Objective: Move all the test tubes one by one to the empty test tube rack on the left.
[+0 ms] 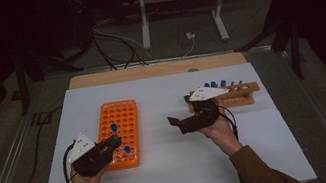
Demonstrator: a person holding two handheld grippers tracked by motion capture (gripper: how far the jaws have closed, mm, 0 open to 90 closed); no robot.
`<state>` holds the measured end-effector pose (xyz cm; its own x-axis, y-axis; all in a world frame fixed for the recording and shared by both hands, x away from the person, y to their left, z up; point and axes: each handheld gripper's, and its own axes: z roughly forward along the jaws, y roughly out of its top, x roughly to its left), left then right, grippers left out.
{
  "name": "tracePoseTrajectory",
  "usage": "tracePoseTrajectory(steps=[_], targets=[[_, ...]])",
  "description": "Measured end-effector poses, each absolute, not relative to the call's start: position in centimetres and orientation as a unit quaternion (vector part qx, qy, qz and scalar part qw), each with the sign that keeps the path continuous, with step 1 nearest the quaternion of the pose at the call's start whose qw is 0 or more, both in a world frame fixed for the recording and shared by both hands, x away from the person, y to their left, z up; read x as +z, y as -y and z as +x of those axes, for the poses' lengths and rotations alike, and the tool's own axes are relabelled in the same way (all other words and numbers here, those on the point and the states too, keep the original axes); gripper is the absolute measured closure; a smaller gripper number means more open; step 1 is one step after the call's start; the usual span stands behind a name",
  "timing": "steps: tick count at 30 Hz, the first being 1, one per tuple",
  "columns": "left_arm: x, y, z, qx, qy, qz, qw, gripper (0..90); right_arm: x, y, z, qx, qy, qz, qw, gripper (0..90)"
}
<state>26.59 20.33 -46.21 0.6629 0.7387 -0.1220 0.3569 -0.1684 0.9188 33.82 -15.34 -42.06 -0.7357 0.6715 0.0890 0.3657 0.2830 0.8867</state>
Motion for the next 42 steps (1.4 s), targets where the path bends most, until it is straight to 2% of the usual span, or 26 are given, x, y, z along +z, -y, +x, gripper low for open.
tracePoseTrajectory(steps=[20,42], targets=[[-48.6,-19.8,25.1,0.168,-0.369,0.784,0.47,77.9,-42.8,20.0,32.7,0.511,-0.765,0.357,0.164,3.3],[-49.3,-19.1,24.8,0.179,-0.355,0.809,0.433,77.9,-43.7,21.1,32.6,0.509,-0.76,0.369,0.169,3.6]])
